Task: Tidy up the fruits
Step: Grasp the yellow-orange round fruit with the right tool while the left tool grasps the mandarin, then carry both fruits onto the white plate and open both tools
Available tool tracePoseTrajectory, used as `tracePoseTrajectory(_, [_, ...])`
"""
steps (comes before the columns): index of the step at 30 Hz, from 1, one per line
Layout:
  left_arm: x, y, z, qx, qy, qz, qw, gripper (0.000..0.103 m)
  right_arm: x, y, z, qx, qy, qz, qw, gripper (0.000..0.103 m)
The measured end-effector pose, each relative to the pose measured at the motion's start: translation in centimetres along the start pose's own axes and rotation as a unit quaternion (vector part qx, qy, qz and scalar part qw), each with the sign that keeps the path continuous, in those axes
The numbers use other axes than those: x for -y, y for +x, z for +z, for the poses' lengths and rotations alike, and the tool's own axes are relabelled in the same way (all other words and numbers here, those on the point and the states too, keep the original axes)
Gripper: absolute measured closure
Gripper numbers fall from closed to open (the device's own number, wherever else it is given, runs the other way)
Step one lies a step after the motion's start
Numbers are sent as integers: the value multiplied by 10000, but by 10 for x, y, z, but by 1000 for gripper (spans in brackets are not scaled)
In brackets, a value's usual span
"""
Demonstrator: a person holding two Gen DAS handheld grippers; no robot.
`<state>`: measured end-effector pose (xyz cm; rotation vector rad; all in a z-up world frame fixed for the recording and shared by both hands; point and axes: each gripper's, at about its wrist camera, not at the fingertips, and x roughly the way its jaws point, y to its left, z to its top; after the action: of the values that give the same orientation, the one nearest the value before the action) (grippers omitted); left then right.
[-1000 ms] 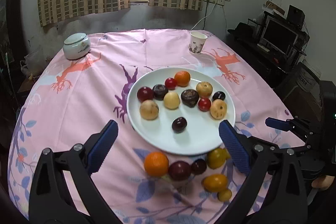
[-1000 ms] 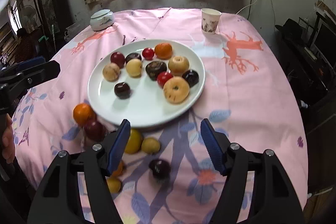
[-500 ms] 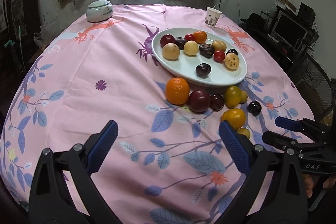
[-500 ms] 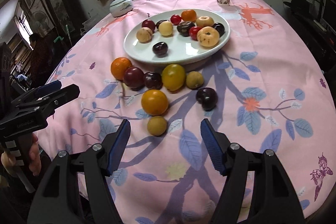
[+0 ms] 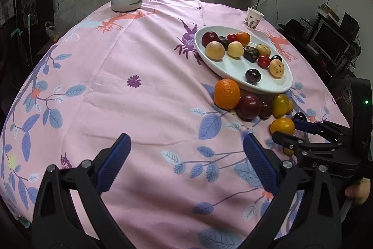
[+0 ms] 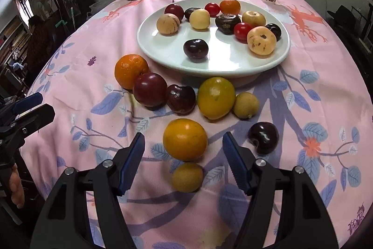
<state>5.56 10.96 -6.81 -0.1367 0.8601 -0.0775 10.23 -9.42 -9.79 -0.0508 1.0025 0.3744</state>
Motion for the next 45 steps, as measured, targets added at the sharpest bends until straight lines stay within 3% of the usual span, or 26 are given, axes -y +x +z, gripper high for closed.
tracePoseTrajectory(4, [-1,4,0,-51,-17,-24,10000,4,-2,5,2,28,-84,-56,9999,34])
tracePoseTrajectory(6, [0,5,0,-58,0,-21,10000,4,-3,9,2,-30,-148,-83,9999,47])
tracePoseTrajectory(7, [1,6,1,-59,12,-19,10000,4,-4,13,1,-127,-174,-68,9997,61])
tracePoseTrajectory(8, [2,6,2,-62,28,-17,10000,4,-4,13,1,-78,-203,-122,9997,64])
tracePoseTrajectory(13, [16,12,15,33,218,88,9997,4,-4,-1,-3,61,-129,90,9999,64])
tracePoseTrajectory(18, [44,45,31,11,1038,770,9916,4,7,-29,-12,311,42,209,9993,64])
tracePoseTrajectory(21, [53,71,40,-207,1335,1011,9857,4,20,-40,-19,343,216,256,9989,64])
tracePoseTrajectory(29, [52,88,67,-398,1059,431,9926,6,45,-52,-29,424,528,354,9971,64])
tracePoseTrajectory(31, [51,94,67,-588,903,174,9940,14,46,-51,-29,415,553,398,9968,64])
tracePoseTrajectory(33, [53,97,65,-751,762,-174,9941,36,47,-51,-29,405,569,433,9966,64])
tracePoseTrajectory(38, [63,102,63,-685,843,-189,9939,41,47,-50,-29,394,609,498,9961,64])
tracePoseTrajectory(40, [61,112,66,-788,682,-329,9940,47,45,-49,-29,370,602,521,9961,64])
tracePoseTrajectory(42, [62,113,65,-805,567,-503,9939,62,42,-50,-30,355,589,549,9961,64])
tracePoseTrajectory(45, [67,106,59,-637,784,-340,9943,63,41,-52,-31,372,595,570,9959,64])
